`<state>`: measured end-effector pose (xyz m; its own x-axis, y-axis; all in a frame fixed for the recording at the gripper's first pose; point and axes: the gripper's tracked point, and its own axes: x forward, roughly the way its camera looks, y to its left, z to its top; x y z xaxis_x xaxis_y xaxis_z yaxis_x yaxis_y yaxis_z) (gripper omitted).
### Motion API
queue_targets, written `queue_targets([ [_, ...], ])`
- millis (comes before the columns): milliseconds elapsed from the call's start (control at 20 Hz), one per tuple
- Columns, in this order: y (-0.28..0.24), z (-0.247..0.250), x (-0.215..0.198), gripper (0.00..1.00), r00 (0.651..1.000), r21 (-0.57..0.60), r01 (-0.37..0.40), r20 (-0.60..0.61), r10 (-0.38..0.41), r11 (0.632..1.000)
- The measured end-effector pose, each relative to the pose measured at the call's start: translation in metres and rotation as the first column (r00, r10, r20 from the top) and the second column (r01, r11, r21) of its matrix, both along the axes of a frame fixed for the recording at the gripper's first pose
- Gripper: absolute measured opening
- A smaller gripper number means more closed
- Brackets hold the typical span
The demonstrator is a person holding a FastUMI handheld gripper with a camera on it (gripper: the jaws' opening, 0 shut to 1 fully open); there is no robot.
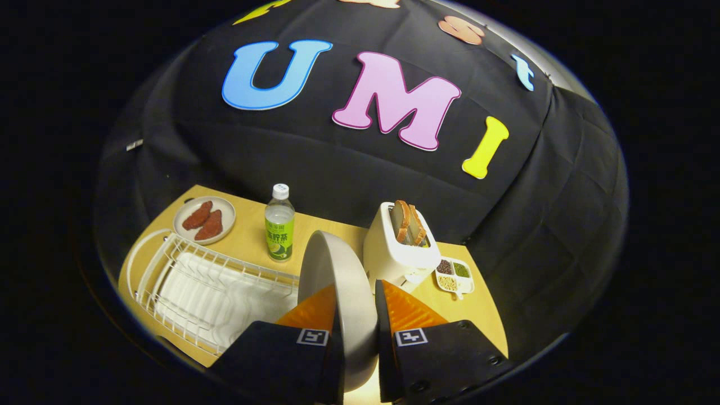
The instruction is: Take the plate from the dish rack, then take the spoon from the basket and place it into the plate.
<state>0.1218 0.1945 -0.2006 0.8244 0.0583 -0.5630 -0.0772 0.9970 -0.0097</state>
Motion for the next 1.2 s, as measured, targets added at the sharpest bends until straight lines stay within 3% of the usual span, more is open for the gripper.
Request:
queue_targets([
  [400, -0.028, 0.039, -0.051, 0.28, 0.999, 0.212, -0.049, 0.025, 0.044, 0.976],
  [600, -0.039, 0.037, -0.088, 0.28, 0.995, 0.288, -0.1, 0.003, 0.103, 0.952],
  [950, -0.068, -0.022, -0.16, 0.28, 0.986, 0.413, -0.053, -0.125, 0.114, 0.909],
  [1200, -0.073, -0.09, -0.216, 0.28, 0.952, 0.491, 0.027, -0.279, 0.127, 0.871],
])
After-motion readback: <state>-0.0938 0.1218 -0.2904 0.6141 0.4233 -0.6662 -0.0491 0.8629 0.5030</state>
